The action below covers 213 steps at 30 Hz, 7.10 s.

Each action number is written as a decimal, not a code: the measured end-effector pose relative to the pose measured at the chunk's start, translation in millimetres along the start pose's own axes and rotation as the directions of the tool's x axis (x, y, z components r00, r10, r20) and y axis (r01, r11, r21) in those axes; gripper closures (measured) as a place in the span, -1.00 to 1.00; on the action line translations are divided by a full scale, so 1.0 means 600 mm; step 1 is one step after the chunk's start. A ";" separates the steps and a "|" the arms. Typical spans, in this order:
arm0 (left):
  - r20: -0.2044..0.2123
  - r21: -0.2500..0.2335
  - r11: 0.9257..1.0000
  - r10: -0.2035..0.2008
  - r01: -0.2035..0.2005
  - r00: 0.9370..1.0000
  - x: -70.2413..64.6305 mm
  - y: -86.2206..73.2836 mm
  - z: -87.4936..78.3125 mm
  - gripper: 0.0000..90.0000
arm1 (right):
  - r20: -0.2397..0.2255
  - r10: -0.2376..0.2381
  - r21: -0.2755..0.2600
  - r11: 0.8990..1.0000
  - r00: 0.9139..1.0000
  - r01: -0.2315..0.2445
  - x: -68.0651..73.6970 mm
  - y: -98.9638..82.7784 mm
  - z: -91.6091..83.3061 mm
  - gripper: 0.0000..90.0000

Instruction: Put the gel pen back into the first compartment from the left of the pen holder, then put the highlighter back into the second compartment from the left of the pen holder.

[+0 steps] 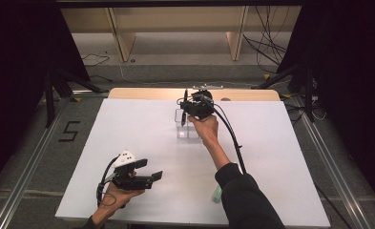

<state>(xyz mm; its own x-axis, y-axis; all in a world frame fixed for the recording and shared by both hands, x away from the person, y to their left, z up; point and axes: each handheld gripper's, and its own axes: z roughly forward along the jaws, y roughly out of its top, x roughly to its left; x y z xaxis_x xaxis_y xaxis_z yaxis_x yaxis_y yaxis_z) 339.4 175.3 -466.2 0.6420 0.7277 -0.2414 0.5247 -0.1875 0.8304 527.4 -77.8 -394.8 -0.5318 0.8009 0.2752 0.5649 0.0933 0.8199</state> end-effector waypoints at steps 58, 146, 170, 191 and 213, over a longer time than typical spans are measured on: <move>0.010 0.078 0.997 -0.022 0.021 1.000 -0.033 -0.001 0.023 -0.62 | 0.018 0.004 -0.124 0.992 1.000 -0.002 -0.072 -0.180 -0.290 -0.39; 0.153 0.329 0.882 0.303 -0.337 0.941 -0.274 0.030 0.232 0.15 | 0.081 0.041 -0.077 0.996 0.996 -0.035 -0.082 -0.337 -0.406 -0.48; 0.181 0.350 0.859 0.329 -0.373 0.927 -0.262 0.034 0.225 0.46 | 0.076 0.037 -0.075 0.997 0.996 -0.031 -0.082 -0.337 -0.407 -0.45; 0.165 0.296 0.908 0.258 -0.297 0.952 -0.180 0.054 0.166 0.46 | 0.061 0.037 -0.076 0.997 0.997 -0.032 -0.075 -0.334 -0.404 -0.44; 0.135 0.058 0.969 0.230 -0.240 0.964 -0.136 0.045 0.117 0.46 | -0.052 0.065 -0.059 0.996 0.996 -0.068 -0.045 -0.323 -0.363 -0.43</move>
<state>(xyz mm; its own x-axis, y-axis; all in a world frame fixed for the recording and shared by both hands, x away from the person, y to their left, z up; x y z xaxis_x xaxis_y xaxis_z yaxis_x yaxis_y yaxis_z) 340.2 64.6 -459.1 0.8149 0.5692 -0.1092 0.3871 -0.3942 0.8336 294.6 -246.5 -451.8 -0.5261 0.7731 0.3542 0.5615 0.0030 0.8274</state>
